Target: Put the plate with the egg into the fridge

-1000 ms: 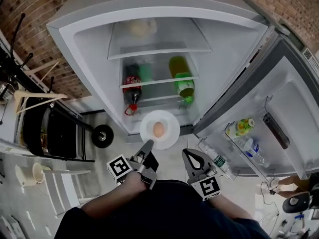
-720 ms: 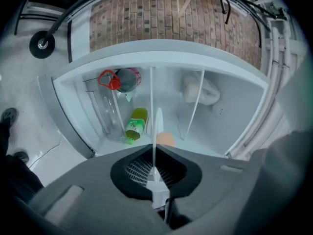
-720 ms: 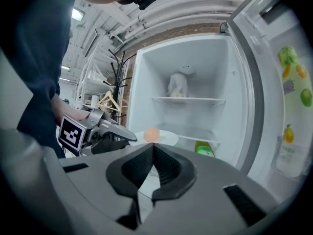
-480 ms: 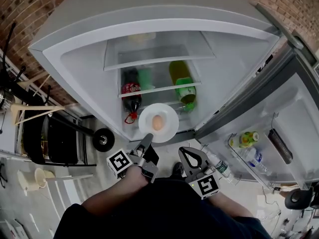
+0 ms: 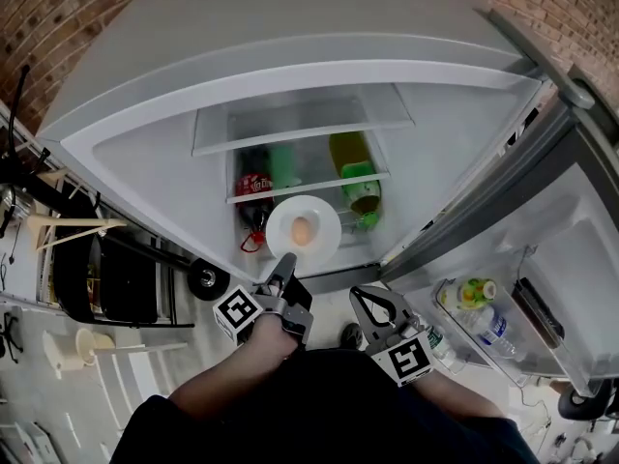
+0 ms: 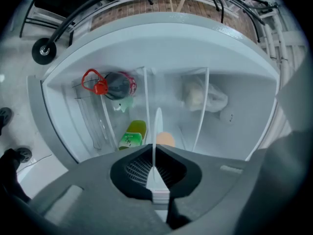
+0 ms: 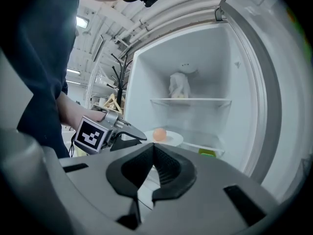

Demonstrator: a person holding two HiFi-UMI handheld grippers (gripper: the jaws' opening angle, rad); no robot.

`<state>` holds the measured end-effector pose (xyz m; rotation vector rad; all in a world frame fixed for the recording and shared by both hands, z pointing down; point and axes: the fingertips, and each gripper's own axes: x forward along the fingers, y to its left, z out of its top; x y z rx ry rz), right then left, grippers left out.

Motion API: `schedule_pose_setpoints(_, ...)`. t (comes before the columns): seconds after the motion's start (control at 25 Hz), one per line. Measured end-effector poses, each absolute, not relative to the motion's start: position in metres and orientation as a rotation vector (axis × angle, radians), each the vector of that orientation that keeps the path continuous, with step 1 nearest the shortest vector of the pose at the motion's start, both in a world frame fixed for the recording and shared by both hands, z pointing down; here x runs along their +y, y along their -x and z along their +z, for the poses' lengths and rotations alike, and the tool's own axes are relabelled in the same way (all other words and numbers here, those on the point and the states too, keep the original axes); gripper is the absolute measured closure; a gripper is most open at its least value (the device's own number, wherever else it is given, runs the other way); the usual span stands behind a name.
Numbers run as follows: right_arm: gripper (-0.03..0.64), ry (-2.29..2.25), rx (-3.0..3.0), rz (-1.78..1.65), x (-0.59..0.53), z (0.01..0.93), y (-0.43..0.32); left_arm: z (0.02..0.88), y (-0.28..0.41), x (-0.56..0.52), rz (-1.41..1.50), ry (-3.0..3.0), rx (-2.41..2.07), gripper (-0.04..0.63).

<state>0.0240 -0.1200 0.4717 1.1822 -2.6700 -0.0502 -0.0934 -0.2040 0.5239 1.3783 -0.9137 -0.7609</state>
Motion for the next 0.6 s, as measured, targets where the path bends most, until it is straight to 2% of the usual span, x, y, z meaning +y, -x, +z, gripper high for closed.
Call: schedule_pose_setpoints(0.6,0.607,-1.132,-2.722,-0.047,-0.127,0.471,-0.026,0.515,0.102,-0.258,-0.866,-1.366,-1.009,0.583)
